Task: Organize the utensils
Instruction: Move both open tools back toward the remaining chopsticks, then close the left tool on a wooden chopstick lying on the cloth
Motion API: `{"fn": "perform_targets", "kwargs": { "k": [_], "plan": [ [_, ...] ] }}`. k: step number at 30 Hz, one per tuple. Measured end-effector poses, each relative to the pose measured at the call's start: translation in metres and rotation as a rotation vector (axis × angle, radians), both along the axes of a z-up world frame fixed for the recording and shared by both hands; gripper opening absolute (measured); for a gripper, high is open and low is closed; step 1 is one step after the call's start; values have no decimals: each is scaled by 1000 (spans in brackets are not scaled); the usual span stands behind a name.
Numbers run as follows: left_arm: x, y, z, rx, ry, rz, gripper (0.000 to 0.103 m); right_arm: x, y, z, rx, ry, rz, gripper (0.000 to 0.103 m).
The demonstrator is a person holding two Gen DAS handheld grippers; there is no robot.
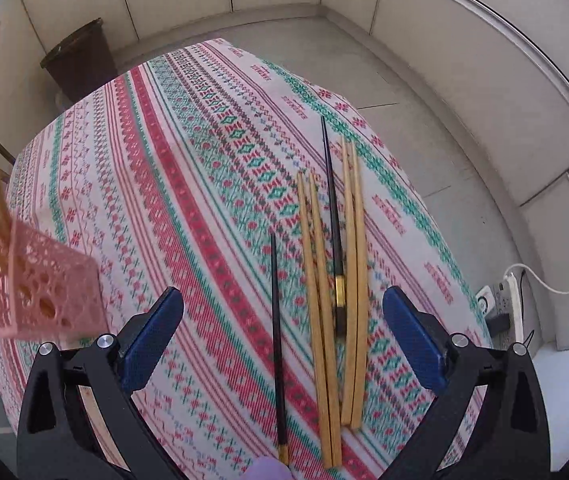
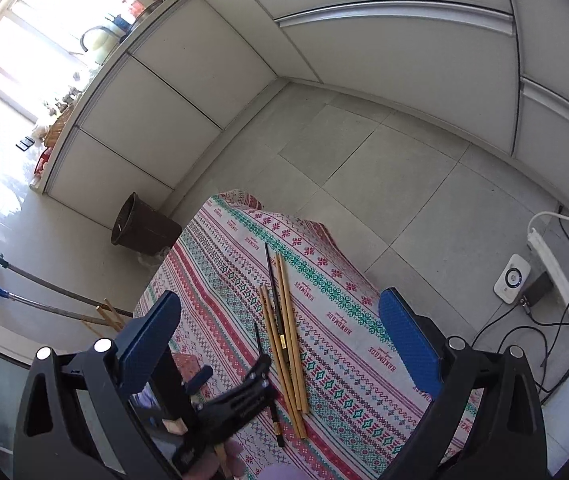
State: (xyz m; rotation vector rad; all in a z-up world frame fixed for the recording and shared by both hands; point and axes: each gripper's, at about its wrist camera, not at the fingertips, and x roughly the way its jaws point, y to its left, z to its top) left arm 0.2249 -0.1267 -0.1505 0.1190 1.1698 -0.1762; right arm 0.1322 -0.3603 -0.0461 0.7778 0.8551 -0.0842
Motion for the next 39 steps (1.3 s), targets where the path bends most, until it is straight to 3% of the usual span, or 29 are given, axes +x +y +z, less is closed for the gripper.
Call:
{"fn": "perform_targets", "kwargs": {
  "k": [2,4,6,8,13,19,22,24,26,29,32,39],
  "plan": [
    [24,0,-5,18,17,31,93,3,-7,-4,11,17,-1,96],
    [47,1,-13,13,41,53,80,6,-14,-8,31,30,6,96],
    [64,3,-21,20,71,75,61,8,-18,-9,44,36,16,96],
    [75,5,-25,-10,105,97,52,11,-20,-10,37,35,19,96],
    [87,3,-29,-46,119,86,51,18,-21,-19,84,58,14,96],
    [89,-8,-42,-10,140,30,40,21,-14,-21,63,67,31,96],
    [87,-16,-43,9,122,-17,30,22,-14,-23,61,74,23,96],
    [84,-23,-43,-5,127,-48,13,25,-15,-27,68,89,16,96],
    [80,-30,-44,-14,121,-74,6,28,-16,-31,61,108,6,96],
    [77,-26,-43,-72,114,-62,4,36,-16,-40,55,143,1,96],
    [64,-16,-32,-101,58,-66,4,44,-13,-49,63,165,2,96],
    [-5,25,24,-223,-66,-122,4,74,16,-73,20,197,31,96]
  ]
}}
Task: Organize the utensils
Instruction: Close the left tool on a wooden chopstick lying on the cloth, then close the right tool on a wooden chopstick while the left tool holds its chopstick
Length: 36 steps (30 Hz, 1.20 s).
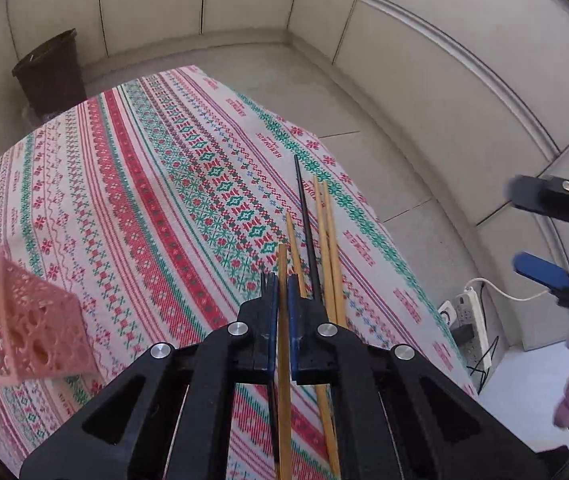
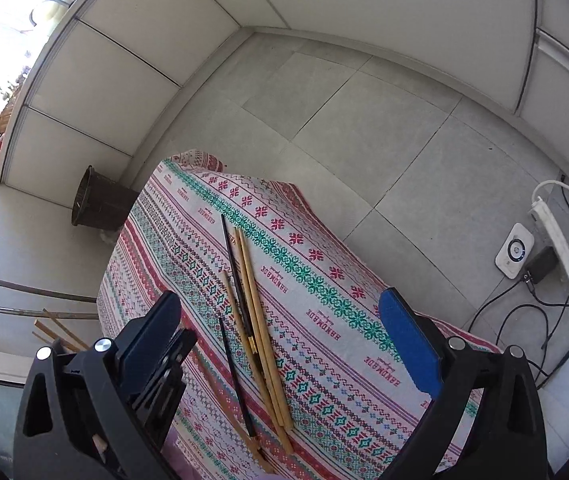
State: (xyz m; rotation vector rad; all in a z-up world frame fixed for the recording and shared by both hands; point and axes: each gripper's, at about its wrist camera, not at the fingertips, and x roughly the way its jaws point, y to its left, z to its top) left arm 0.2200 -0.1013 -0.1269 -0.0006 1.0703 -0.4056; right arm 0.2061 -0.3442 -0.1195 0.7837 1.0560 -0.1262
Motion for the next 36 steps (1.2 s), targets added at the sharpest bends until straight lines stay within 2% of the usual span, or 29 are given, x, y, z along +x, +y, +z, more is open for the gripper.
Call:
{"fn": "perform_targets", "kwargs": {
  "k": [7,11,15,23,27,36],
  "plan": [
    [-67,58,63,-164,-104,-60,4,31,40,-24,-91,12,60,96],
    [-95,76,91,-181,-188,-98,4,48,55,-35,-107,8,81,92],
    [-114,92,111,-198,-254,-101,4,65,63,-45,-130,29,102,79],
    [-119,107,121,-246,-278,-71,4,81,62,-56,-188,45,90,64],
    [-124,109,128,-257,-291,-77,4,89,65,-63,-206,68,101,50],
    [-130,113,137,-269,-315,-89,4,101,69,-73,-233,93,118,37]
  ]
}}
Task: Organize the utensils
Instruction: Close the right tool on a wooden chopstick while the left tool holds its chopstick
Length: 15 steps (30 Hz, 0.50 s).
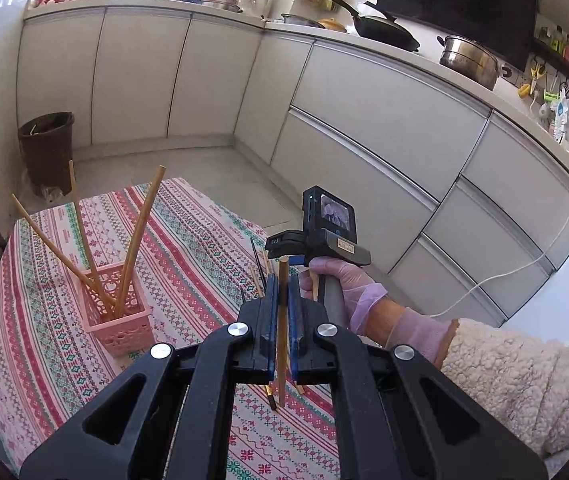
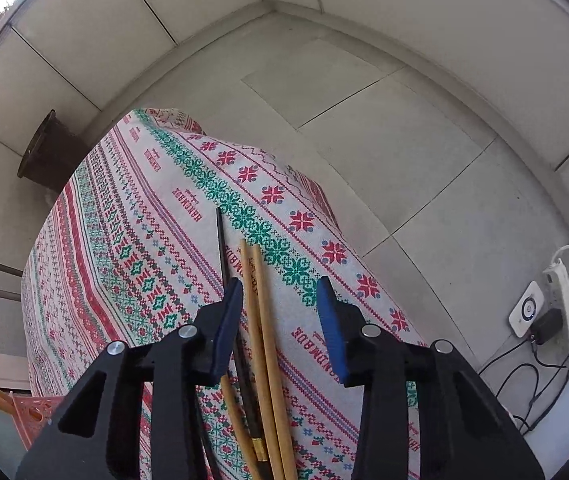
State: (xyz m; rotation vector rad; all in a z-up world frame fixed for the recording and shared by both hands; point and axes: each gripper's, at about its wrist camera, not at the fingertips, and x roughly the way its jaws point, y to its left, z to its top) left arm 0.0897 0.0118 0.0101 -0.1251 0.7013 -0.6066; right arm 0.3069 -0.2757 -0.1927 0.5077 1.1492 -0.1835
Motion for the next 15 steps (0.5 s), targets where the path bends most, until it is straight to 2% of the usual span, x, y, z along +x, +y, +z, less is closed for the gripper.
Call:
{"fn": "perform_targets", "kwargs": {
  "k": [4,10,12,15],
  "plan": [
    [0,5,2,-7,-4,10,4,3,2,-9,-9,37,-5,35],
    [0,9,4,-13,-10,27,4,7,13,-10,-106,30,33,31],
    [1,11,5,-17,-10,38,4,8,19,-11,-185,23,64,16],
    [1,15,7,-30,-14,56,4,6,18,-10,-195,6,74,6]
  ]
}}
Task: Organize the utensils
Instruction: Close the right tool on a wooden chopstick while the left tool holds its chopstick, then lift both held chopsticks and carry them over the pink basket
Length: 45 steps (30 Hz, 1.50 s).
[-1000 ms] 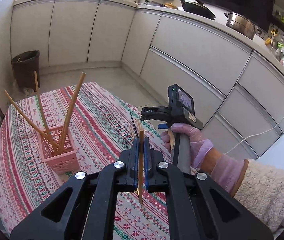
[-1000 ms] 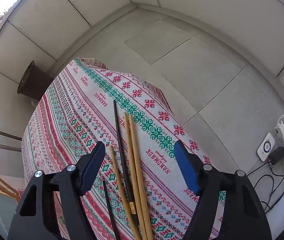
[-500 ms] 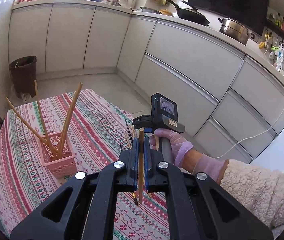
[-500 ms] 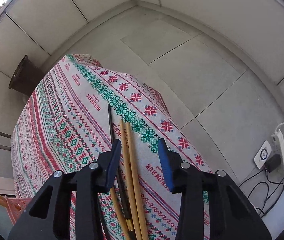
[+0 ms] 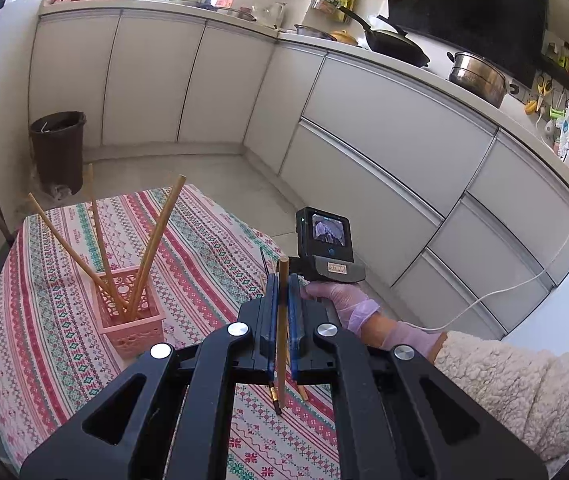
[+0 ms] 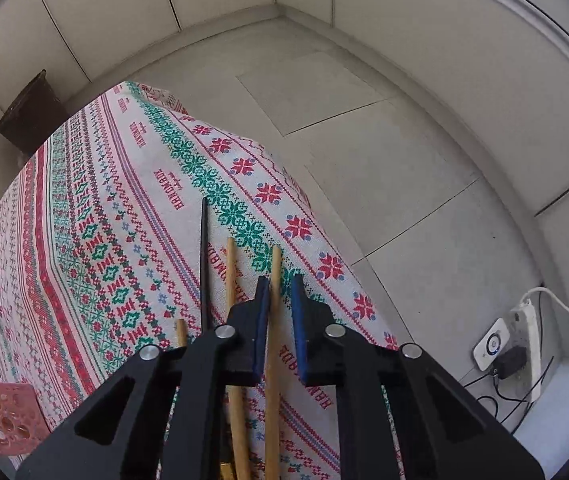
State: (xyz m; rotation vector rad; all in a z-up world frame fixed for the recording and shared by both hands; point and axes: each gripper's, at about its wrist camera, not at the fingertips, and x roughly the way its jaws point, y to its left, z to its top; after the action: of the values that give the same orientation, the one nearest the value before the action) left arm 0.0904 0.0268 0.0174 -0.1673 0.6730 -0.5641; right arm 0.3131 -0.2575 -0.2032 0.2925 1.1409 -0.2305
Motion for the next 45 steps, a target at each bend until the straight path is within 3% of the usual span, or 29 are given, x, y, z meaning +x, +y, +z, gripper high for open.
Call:
{"fn": "perform_targets", "kwargs": {
  "k": [5,10,18,24,30,38,45],
  "plan": [
    [0,9,6,-25,-8,33,4,-13,-8,15,82,-56,3,5],
    [-2,17,12,-44,-16,69,4,-43,-8,64,136,-160,40,5],
    [-11,27,24,-65,-28,119,4,-100,-4,135,223,-246,150,5],
    [-25,38,46,-64,-86,155,4,-141,3,189,198,-340,249,5],
    [-30,59,79,-78,-155,246,4,-168,-3,242,229,-489,262,5],
    [-12,99,109,-89,-208,436,4,-177,-10,308,329,-652,257,5],
    [27,124,87,-114,-141,524,5,-165,7,318,371,-659,303,6]
  ]
}}
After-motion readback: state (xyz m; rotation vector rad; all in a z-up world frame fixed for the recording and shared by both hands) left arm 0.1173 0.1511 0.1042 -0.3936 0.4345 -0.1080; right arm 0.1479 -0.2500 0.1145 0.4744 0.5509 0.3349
